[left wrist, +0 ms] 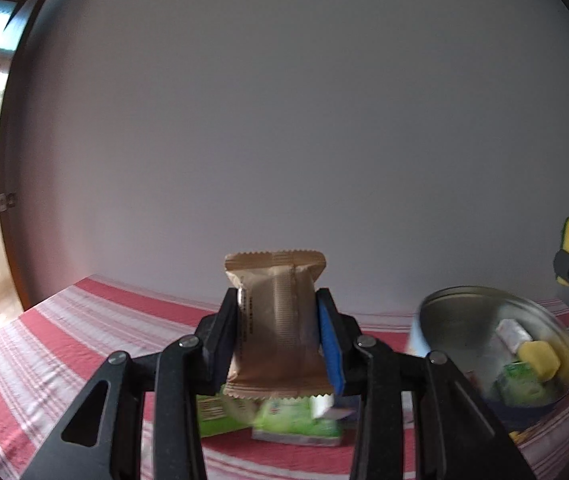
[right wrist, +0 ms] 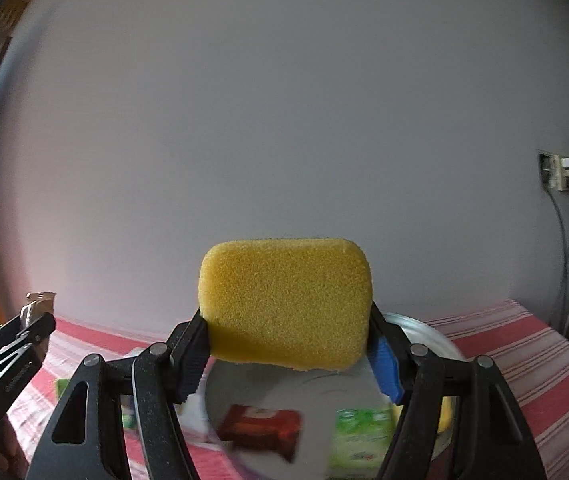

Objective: Organize objects
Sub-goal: 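Carry biscuit packet and sponge over the tin and release both inside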

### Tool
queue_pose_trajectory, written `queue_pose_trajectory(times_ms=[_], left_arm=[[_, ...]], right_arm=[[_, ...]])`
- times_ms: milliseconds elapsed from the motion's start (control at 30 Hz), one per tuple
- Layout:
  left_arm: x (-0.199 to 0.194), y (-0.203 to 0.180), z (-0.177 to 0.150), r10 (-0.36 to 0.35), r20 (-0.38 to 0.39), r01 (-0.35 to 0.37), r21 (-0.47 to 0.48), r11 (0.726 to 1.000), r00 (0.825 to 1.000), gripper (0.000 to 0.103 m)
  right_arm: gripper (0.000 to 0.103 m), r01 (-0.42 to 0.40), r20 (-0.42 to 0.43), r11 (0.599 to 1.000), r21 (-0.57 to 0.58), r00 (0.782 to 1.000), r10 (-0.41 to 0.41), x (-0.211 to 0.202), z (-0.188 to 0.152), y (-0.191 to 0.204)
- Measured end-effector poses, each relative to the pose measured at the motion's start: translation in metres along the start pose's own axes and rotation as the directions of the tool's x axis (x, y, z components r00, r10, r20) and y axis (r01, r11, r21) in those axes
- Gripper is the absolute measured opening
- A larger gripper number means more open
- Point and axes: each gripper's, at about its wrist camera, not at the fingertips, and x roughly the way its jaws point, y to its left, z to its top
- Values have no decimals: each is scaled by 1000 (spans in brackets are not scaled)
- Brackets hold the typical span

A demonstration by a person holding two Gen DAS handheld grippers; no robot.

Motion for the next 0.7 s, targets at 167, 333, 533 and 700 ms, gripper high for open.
queue_pose_trajectory(times_ms=[167,333,533,700], left_arm=[[0,-44,4,-70,5,70,26,997,998,37],[6,-76,3,-124,-13,124,46,991,992,37],[19,-113,-1,-188,-60,191,61,980,980,37],[32,-131,-11,-205,-104,213,72,974,973,37]], right_arm=[[70,78,11,997,7,997,-78,6,2,-34],[71,147,-2,989,16,989,-147,19,0,-60],[71,212,-36,976,38,977,-211,43,-4,-81],[71,255,-81,965,57,965,-250,54,-14,-104]])
